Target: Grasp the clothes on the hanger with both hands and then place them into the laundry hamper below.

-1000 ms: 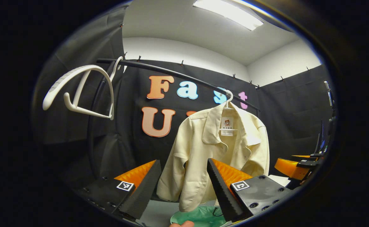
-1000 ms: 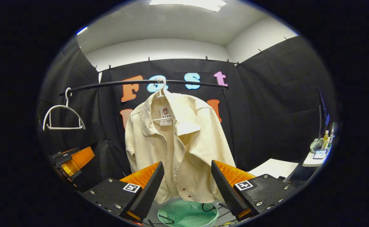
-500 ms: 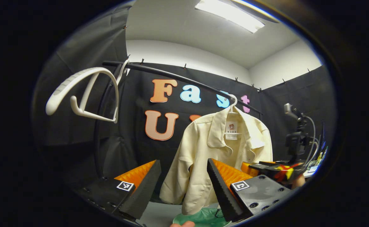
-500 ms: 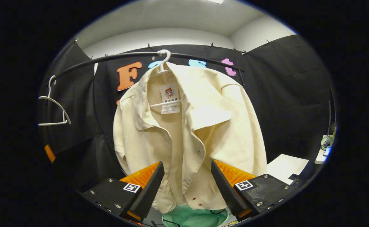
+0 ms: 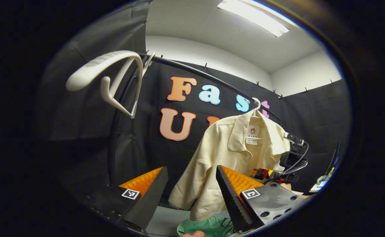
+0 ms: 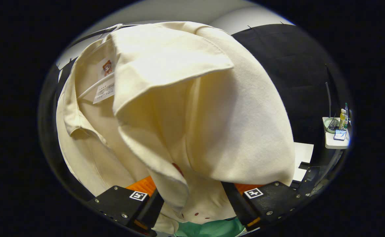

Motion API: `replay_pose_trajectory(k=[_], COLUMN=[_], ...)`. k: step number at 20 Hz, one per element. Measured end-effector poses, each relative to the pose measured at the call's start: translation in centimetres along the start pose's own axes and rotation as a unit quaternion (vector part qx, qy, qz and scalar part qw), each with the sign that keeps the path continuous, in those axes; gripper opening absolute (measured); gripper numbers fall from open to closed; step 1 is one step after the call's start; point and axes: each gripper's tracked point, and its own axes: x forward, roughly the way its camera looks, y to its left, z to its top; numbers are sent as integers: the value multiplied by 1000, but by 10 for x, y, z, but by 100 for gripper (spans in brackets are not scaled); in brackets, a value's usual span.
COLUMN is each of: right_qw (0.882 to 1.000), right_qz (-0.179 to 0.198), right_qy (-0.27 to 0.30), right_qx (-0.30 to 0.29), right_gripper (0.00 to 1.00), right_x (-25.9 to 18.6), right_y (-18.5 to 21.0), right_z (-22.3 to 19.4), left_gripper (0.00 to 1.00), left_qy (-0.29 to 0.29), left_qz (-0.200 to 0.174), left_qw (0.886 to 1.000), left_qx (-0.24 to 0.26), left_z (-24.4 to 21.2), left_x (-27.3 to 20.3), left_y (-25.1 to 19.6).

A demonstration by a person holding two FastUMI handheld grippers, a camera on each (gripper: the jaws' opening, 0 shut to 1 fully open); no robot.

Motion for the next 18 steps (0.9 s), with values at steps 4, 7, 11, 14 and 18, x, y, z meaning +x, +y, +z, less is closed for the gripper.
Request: replay_pose_trajectory(k=[4,7,11,14,18], right_qw=[998,996,992,987,986], right_qz=[16,47,86,119,140], right_qy=[-35,-53,-65,-76,-71], right_qx=[-44,-51,-62,-72,-64], right_gripper=[47,16,6,6,6], right_x=[-8,-30,-89,-125,-138], right_y=[-4,-3,-6,-7,-6], right_z=[23,45,64,83,82], left_gripper=[100,96,94,96,97], left_qy=[-1,3,23,28,30], left_qz=[-26,-76,-158,-193,-210], left_qw=[1000,997,987,981,977], left_qx=[14,9,-15,-20,-9], left_z=[-4,-11,-36,-51,-80], left_x=[10,28,67,107,159], left_y=[-10,-42,-109,-156,-208])
